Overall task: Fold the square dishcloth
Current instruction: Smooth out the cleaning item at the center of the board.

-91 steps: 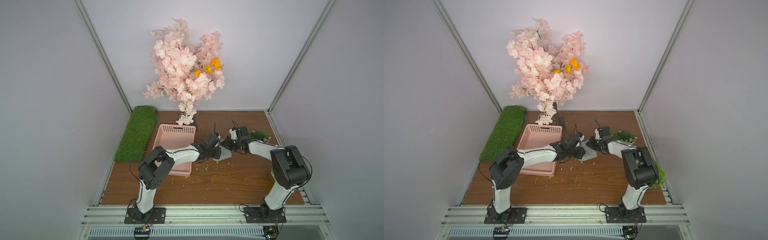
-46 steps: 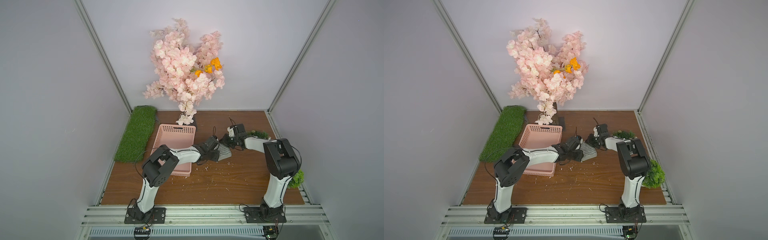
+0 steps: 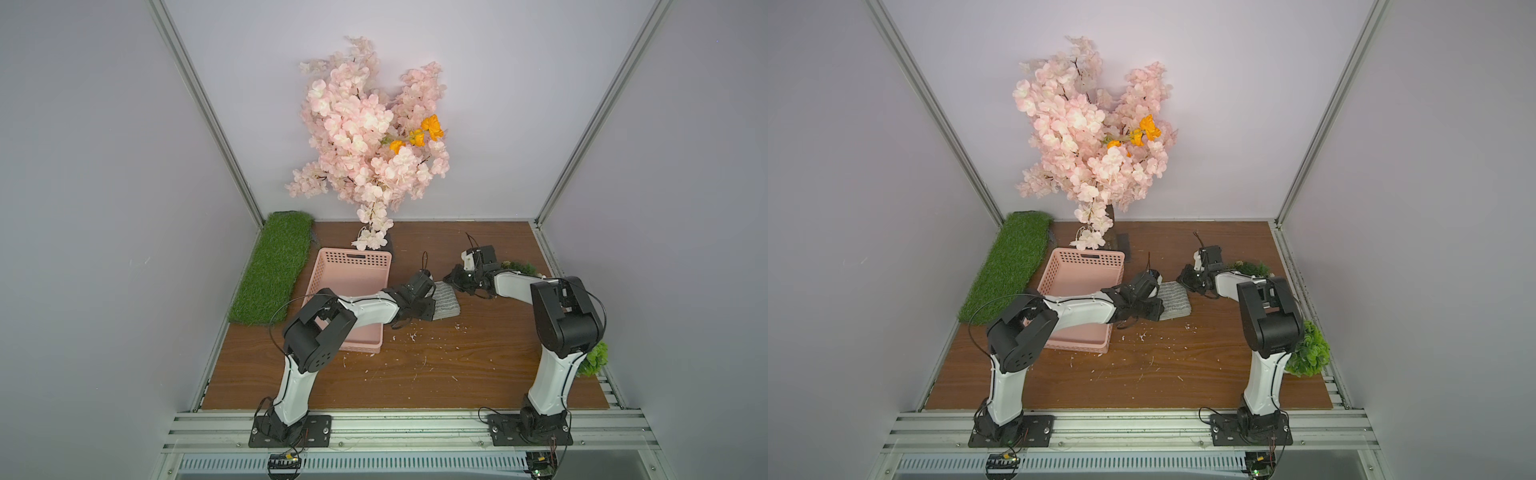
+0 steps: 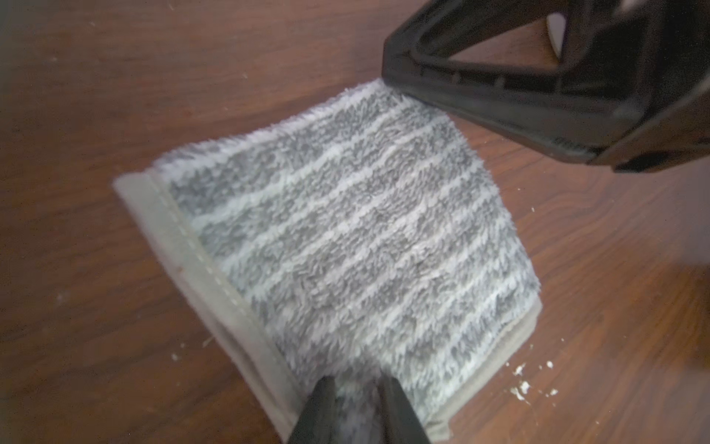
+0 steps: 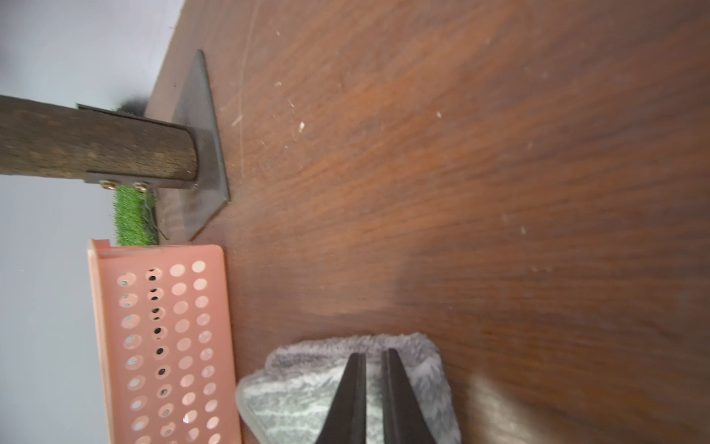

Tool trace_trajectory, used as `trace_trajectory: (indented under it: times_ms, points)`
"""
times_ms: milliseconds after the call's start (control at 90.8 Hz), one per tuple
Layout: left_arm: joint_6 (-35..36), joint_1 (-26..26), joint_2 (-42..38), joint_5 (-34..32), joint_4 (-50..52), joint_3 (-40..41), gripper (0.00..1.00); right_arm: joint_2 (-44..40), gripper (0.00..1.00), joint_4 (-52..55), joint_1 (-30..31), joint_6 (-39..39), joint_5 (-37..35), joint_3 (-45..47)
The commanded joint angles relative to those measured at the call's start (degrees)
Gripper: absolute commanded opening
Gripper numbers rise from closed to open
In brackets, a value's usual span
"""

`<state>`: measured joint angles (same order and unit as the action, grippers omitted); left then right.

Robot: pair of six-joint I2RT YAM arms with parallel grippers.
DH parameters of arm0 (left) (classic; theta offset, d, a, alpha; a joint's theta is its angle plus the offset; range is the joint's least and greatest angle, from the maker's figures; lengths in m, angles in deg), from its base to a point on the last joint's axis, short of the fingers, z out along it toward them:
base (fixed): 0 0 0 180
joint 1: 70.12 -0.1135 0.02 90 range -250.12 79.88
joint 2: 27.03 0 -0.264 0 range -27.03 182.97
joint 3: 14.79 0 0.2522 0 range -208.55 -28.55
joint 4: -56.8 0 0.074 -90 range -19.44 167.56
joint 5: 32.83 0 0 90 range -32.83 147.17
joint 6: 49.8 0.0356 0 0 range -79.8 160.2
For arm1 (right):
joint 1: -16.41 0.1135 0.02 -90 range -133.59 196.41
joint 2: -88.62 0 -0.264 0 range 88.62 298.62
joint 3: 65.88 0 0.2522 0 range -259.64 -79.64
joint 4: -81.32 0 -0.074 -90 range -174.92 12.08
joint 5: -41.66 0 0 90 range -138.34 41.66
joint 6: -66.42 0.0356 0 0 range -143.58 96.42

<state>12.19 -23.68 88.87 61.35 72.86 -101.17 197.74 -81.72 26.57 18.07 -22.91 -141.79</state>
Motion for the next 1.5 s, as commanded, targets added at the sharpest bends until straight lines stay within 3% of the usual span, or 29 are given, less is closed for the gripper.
trace_trajectory:
  times_ms: [0, 143, 440, 793, 1123, 1387, 1486]
  points:
    - [0.75, -1.55, 0.1, -2.21, 1.52, 0.72, 0.3, -2.7, 0.12, 1.56, -0.05, -1.38, -1.21, 0.91]
    - [1.14, -1.54, -1.47, -1.63, 1.69, 0.46, 0.36, -7.27, 0.13, 1.88, 0.04, -1.08, -1.13, 2.91]
    - [-0.89, -1.46, -5.67, -1.44, 1.51, 2.08, 0.35, -13.1, 0.13, -0.57, 1.22, 1.09, -0.52, 10.6]
    - [-3.14, -1.53, -3.37, -2.43, 1.52, 4.76, 0.29, -11.22, 0.12, -2.28, 2.19, 1.48, -1.73, 14.18]
    - [-2.52, -1.63, -1.89, -2.7, 1.55, 2.9, 0.28, -10.79, 0.15, 1.11, 2.19, -1.18, -3.01, 11.99]
    - [-2.01, -1.66, -8.67, -4.09, 2.91, 1.66, 0.42, -16.07, 0.26, 7.98, 2.07, -5.43, -8.66, 7.26]
    - [-2.0, -1.63, -12.38, -5.17, 3.07, 1.93, 0.53, -18.76, 0.33, 10.1, 2.06, -7.11, -11.98, 6.26]
